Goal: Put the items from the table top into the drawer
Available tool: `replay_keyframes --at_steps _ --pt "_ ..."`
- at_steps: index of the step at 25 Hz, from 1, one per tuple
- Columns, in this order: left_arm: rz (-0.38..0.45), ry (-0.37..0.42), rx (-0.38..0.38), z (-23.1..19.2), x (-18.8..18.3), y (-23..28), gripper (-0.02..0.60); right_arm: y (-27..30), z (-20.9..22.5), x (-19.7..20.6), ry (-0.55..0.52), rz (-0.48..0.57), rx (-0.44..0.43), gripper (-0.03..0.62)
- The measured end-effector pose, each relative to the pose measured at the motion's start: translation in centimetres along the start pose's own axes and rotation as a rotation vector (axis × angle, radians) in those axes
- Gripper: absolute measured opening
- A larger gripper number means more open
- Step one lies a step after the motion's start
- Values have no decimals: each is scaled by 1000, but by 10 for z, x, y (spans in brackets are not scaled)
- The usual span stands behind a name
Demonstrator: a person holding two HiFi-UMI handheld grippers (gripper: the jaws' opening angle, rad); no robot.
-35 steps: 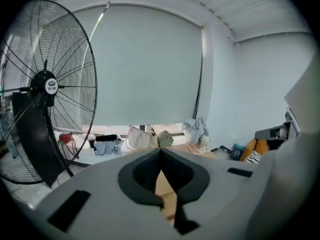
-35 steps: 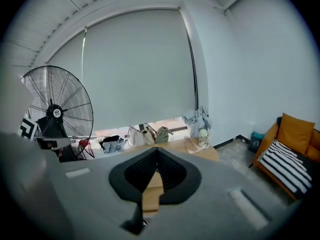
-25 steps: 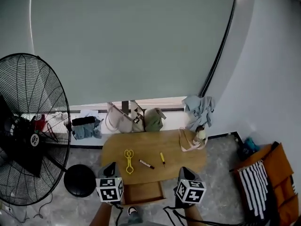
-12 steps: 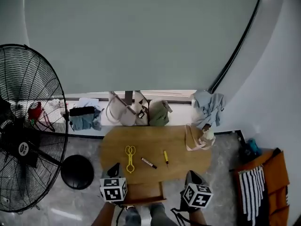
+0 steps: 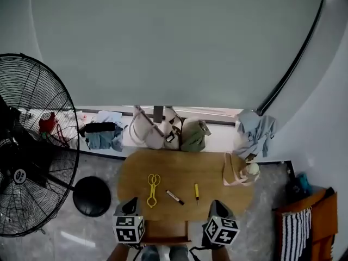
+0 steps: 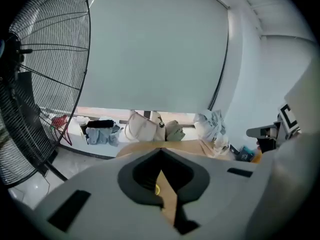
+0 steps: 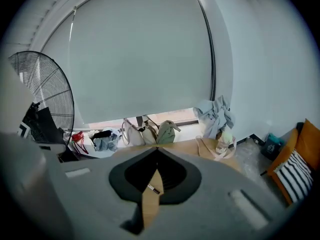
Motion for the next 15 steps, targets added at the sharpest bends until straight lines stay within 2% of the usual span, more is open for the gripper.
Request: replay_keyframes --at_steps 6,15 --pt "-67 26 -19 8 40 48 -6 49 32 46 33 -86 9 5" --pt "-143 -23 -75 2 122 128 -6 126 61 121 47 -178 -15 6"
Point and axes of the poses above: the fingertips, and each gripper's own axes: y forward along the fingers, z to its right, x out of its underside, the point moved 2 cm from there along -y, backward along the fingers, and after that the axes turned 6 degrees about -x, right-handed, at the moved point
